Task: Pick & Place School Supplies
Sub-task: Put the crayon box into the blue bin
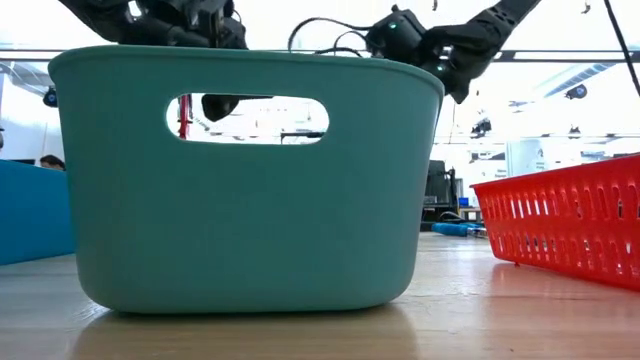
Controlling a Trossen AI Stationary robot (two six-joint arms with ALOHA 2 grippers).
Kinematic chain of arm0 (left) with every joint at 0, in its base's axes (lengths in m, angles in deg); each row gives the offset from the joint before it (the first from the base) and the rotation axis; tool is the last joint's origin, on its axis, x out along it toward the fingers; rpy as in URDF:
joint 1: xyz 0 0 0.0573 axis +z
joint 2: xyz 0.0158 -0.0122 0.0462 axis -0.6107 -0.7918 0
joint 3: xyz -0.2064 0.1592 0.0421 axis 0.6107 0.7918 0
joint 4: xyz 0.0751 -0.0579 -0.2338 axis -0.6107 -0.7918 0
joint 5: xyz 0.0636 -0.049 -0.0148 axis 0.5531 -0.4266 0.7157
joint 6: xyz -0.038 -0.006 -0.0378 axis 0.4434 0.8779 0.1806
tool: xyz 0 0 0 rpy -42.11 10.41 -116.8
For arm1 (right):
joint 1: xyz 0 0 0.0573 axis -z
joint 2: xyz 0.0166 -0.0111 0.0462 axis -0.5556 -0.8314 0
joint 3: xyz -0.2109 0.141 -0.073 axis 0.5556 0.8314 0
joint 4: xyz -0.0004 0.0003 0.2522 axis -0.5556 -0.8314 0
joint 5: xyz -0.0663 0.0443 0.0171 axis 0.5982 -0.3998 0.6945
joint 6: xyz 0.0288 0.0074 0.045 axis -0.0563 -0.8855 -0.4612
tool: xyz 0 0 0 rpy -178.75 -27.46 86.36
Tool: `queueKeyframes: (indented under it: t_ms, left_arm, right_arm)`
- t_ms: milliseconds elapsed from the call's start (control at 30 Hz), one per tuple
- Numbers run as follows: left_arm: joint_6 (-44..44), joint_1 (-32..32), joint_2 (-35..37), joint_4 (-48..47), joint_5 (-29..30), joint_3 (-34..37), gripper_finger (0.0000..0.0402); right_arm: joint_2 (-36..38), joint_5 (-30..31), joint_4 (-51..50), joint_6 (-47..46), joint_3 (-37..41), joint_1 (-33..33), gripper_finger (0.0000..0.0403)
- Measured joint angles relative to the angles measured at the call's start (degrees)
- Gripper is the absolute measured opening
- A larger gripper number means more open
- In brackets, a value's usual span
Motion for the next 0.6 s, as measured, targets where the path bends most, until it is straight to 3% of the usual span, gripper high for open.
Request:
queueKeyframes:
  t_ms: [333,500,600]
  left_arm:
    - [-4.01,0.0,-0.51,-0.25,2.67,0.07,0.0154]
    - [-1.08,0.08,-0.81,-0.44,5.42,0.07,0.0154]
    - [6.06,0.3,-1.25,0.91,7.88,0.02,0.0154]
  right_arm:
    - [4.1,0.15,3.2,-0.28,2.56,-0.04,0.0068]
    - [3.2,3.26,3.23,-1.65,3.02,-0.08,0.0068]
    - [3.0,6.48,3.14,-4.72,2.94,0.21,0.0068]
